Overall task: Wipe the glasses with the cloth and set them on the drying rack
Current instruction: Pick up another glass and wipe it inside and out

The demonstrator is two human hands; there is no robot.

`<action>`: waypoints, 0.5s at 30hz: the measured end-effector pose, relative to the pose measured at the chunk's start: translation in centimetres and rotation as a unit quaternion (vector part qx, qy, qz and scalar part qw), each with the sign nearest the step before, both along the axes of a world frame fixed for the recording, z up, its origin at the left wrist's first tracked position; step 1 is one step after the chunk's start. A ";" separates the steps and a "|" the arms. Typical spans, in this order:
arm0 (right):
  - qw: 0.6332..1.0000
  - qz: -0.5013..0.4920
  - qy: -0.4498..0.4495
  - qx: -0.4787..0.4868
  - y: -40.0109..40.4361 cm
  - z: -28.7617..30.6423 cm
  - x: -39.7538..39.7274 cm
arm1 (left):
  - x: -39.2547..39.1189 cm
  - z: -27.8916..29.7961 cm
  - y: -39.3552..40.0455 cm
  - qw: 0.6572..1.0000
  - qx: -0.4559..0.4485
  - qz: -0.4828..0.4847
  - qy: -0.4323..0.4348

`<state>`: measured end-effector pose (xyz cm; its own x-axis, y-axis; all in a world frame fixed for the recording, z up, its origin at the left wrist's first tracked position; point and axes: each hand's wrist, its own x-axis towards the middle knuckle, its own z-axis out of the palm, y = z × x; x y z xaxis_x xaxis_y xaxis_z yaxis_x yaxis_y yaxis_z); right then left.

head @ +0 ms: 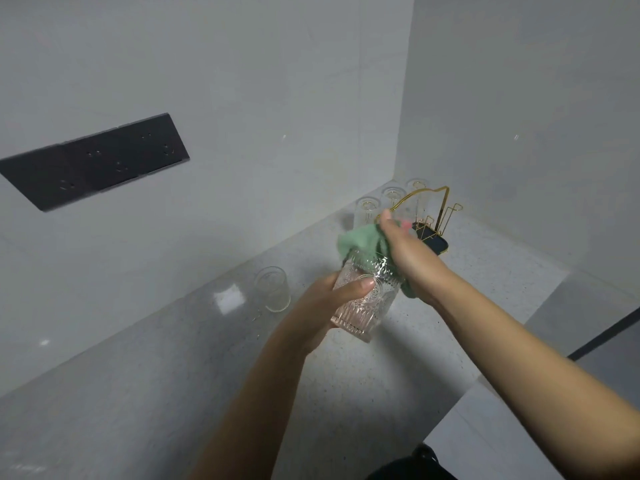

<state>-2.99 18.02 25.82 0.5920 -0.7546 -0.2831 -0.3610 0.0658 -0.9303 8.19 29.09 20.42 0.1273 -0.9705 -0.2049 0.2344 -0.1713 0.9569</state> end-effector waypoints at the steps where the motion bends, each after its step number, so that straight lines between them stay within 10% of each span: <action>1: 0.999 0.042 0.022 -0.025 0.2 -0.1 -0.2 | 0.2 0.0 0.0 1.000 0.004 -0.009 0.006; 15: 0.837 0.512 -0.033 0.189 -0.4 -1.7 -3.4 | 0.1 0.9 -0.2 0.957 0.011 -0.285 0.061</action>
<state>-6.40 17.65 24.15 0.8978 0.2936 -0.3281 -0.3566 0.0480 -0.9330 8.25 28.86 21.35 -0.4474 -0.8704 -0.2055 0.2070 -0.3244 0.9230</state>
